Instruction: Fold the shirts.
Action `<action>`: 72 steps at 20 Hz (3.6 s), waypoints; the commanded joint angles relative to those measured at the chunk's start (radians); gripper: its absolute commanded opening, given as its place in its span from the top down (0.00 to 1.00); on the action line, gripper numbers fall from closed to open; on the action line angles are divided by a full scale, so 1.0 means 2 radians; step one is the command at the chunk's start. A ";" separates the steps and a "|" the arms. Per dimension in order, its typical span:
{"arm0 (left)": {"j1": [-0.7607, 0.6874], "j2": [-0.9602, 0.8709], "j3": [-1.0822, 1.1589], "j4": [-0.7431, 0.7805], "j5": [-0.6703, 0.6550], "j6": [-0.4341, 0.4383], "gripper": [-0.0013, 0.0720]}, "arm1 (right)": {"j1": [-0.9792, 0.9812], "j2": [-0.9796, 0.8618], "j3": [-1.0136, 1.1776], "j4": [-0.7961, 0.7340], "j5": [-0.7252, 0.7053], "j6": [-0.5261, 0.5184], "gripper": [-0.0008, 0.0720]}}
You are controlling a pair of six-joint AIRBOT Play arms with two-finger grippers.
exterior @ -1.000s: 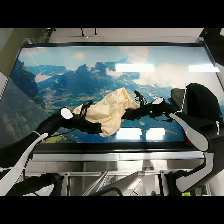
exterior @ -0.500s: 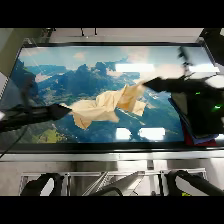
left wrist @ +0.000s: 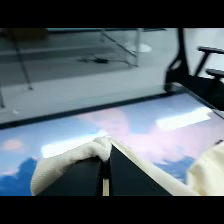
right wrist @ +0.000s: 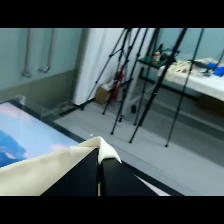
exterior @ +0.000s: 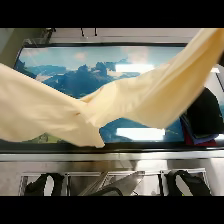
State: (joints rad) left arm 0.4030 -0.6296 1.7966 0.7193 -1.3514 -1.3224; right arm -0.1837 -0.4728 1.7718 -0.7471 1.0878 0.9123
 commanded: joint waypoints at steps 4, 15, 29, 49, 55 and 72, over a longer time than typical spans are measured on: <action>-0.176 -0.129 0.089 0.223 -0.042 -0.050 0.96 | -0.027 -0.099 -0.012 0.012 0.056 0.004 0.97; -0.130 -0.565 -0.071 0.280 -0.037 -0.013 0.96 | -0.026 -0.500 -0.150 0.113 -0.024 -0.028 0.97; -0.087 -0.710 0.112 0.255 -0.067 0.011 0.96 | -0.035 -0.572 -0.080 0.056 0.111 -0.009 0.97; -0.053 -0.653 0.092 0.259 -0.091 -0.051 0.03 | -0.038 -0.505 -0.127 -0.010 0.158 0.017 0.58; -0.005 -0.511 -0.190 0.259 -0.134 -0.054 0.03 | -0.086 -0.400 -0.281 -0.010 0.177 0.021 0.58; -0.069 -0.371 -0.581 0.137 0.065 0.004 0.03 | -0.114 -0.278 -0.482 -0.013 0.099 0.036 0.58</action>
State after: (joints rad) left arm 0.3096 -1.3457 0.6640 1.0508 -1.3239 -1.3602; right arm -0.4103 -1.0325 0.8471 -0.7712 1.3117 0.9752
